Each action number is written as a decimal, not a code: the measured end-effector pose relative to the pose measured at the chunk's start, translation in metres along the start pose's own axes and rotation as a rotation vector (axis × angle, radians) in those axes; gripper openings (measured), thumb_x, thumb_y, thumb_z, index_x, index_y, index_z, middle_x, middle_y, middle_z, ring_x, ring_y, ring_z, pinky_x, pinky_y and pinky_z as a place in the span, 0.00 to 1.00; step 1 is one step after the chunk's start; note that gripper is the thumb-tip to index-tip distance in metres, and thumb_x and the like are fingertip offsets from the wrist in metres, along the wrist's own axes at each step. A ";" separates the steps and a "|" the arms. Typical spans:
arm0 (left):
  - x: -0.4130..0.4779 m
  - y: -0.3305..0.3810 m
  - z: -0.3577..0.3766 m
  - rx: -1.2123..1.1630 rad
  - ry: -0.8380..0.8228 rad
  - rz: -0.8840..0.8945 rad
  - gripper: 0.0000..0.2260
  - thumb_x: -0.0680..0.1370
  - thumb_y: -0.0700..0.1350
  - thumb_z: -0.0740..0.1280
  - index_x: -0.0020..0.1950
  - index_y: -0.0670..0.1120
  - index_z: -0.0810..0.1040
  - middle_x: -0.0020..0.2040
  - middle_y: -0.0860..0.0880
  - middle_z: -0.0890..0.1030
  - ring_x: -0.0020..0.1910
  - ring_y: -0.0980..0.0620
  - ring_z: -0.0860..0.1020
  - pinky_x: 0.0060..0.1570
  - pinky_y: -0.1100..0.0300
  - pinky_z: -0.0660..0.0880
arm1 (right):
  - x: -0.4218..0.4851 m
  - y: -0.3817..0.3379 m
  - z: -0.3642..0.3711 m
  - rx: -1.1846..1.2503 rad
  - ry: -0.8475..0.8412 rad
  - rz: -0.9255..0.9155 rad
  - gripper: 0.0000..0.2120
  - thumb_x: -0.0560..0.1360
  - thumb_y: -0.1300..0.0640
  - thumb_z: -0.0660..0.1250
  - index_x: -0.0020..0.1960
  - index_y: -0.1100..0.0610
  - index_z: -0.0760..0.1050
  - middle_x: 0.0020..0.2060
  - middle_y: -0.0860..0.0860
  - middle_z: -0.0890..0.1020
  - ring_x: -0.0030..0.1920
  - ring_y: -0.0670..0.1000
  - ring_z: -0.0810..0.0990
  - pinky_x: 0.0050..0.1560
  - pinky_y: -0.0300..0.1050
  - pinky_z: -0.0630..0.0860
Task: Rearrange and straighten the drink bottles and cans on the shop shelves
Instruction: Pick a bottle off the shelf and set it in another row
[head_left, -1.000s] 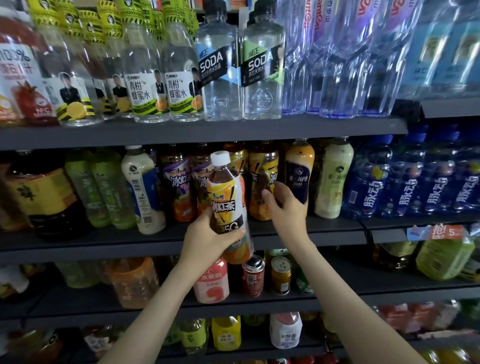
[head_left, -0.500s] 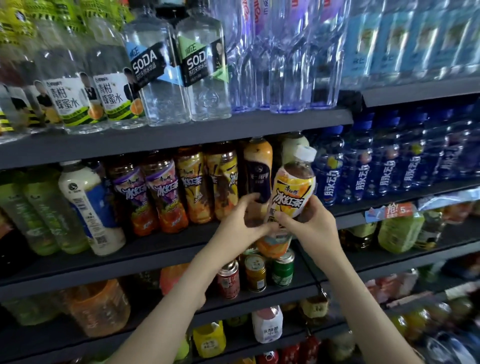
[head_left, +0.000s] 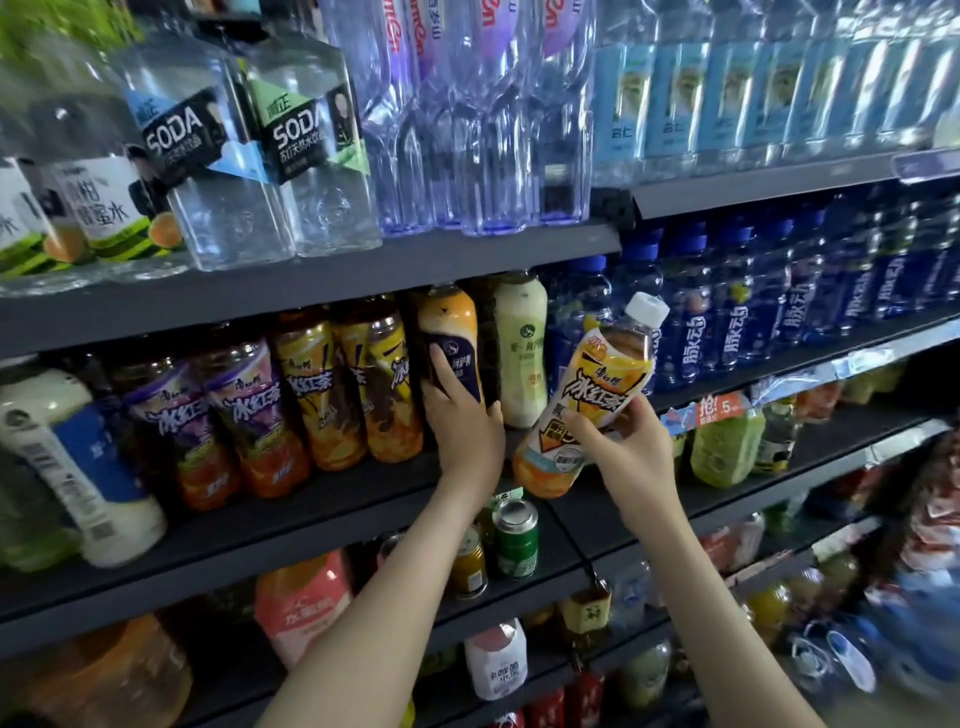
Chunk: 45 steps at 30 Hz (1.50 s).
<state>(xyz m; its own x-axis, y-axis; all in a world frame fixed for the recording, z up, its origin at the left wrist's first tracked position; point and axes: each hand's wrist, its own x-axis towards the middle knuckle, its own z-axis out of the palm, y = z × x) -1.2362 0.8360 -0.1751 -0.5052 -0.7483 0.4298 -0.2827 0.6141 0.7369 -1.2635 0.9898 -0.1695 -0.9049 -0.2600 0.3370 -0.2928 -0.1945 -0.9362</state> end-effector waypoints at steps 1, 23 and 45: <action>0.002 -0.003 0.002 0.051 0.016 0.012 0.47 0.76 0.43 0.69 0.75 0.55 0.32 0.73 0.36 0.58 0.71 0.40 0.63 0.67 0.47 0.68 | 0.001 0.000 -0.002 -0.005 0.000 0.000 0.12 0.70 0.61 0.75 0.51 0.54 0.76 0.43 0.45 0.84 0.43 0.39 0.82 0.41 0.34 0.78; -0.067 -0.043 -0.072 -0.229 0.093 0.336 0.53 0.71 0.43 0.75 0.69 0.74 0.33 0.70 0.49 0.60 0.69 0.57 0.61 0.62 0.67 0.64 | 0.005 0.003 0.039 -0.027 -0.051 -0.127 0.14 0.71 0.60 0.75 0.50 0.47 0.75 0.46 0.45 0.83 0.47 0.41 0.81 0.45 0.35 0.78; -0.071 -0.070 -0.141 -0.344 0.030 0.104 0.55 0.71 0.38 0.74 0.65 0.77 0.33 0.75 0.56 0.57 0.73 0.56 0.61 0.66 0.67 0.65 | 0.065 0.006 0.121 -0.447 -0.522 -0.031 0.23 0.79 0.49 0.64 0.72 0.53 0.64 0.60 0.52 0.80 0.60 0.55 0.78 0.55 0.50 0.76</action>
<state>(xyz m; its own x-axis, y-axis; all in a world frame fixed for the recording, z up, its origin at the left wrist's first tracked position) -1.0654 0.8103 -0.1836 -0.4912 -0.6963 0.5233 0.0630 0.5708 0.8187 -1.2867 0.8571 -0.1416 -0.6591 -0.7044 0.2635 -0.5175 0.1705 -0.8385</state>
